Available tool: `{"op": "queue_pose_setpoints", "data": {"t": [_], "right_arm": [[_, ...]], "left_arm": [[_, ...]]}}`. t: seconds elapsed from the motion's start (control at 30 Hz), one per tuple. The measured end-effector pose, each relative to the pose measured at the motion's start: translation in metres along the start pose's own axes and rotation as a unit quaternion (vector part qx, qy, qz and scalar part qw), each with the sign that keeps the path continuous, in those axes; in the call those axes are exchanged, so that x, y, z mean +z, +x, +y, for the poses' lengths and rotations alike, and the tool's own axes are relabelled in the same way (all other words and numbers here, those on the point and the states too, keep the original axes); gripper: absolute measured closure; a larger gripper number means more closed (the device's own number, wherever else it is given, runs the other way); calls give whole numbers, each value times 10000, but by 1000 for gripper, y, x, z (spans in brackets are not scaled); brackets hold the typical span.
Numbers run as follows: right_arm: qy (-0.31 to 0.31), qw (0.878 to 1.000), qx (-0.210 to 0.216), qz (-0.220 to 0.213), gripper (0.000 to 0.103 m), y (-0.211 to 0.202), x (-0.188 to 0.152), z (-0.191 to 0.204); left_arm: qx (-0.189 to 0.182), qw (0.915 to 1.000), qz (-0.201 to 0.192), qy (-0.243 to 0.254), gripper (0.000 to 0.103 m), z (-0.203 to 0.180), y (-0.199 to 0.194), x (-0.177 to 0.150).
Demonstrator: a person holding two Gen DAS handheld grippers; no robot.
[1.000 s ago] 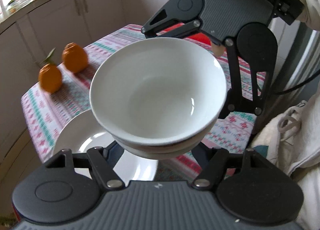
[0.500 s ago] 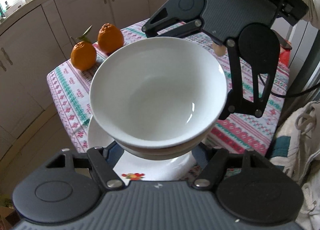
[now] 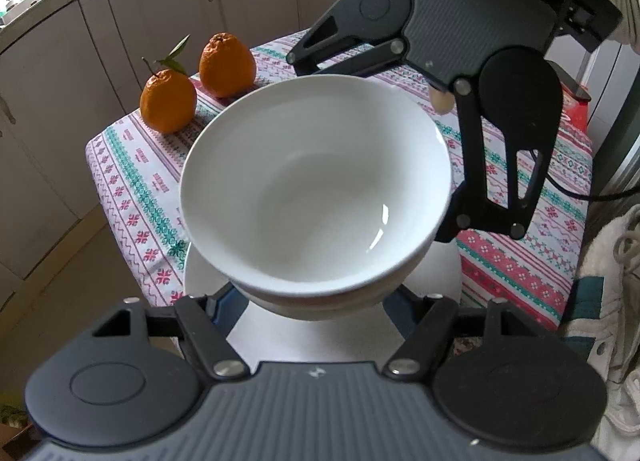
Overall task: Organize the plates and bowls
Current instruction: 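Lift the bowl stack with both tools and carry it toward the plate stack, then lower the bowl stack onto the plate stack and open both tools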
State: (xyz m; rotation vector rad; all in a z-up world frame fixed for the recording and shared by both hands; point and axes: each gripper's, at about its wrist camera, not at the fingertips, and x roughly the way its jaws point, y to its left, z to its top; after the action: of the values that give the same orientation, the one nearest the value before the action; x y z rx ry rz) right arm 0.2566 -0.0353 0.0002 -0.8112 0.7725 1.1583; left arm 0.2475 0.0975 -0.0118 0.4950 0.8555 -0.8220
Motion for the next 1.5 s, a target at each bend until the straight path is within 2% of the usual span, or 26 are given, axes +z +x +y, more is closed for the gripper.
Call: {"op": "queue_pose_setpoints", "data": {"t": [0.37,0.77,0.83,0.9,0.93,1.03,1.1,1.17,1.27,1.37,1.4,1.5], "right_arm": [[224,9997,126,46,12,9,-3,-6],[688,9973,266,-48,11,15,-12,-21],[742,9969,237,-80,10,14,-13,-21],[734,9970,209,-148,4,11,-14,-19],[714,9971,146,-199,0,10,-14,-17],[786,9966,87,-210,0,8,-15,-13],[874,9960,10,-189,0,5,-17,-10],[993,9948,-67,-200,0,1,-20,-5],[1239,9914,-343,-257,0,-12,-26,6],[1635,9827,-775,-384,0,-30,-37,21],[1816,9780,-943,-397,0,-35,-41,25],[2670,9487,-1609,-533,0,-52,-57,45]], "left_arm": [[-78,9999,34,-67,30,5,7,-3],[-53,9998,-164,-137,30,6,6,-7],[16,9997,-198,-157,28,4,6,-8],[43,9996,-213,-166,18,3,5,-10],[79,9995,-235,-212,17,3,4,-10],[169,9989,-278,-334,14,0,0,-14],[348,9982,-326,-376,9,-5,-3,-16],[518,9967,-428,-454,9,-11,-9,-19],[791,9926,-636,-671,7,-22,-23,-23],[1266,9816,-1076,-941,1,-39,-42,-31],[1434,9753,-1256,-1114,1,-45,-47,-33],[1814,9553,-1633,-1667,1,-65,-60,-40]]}}
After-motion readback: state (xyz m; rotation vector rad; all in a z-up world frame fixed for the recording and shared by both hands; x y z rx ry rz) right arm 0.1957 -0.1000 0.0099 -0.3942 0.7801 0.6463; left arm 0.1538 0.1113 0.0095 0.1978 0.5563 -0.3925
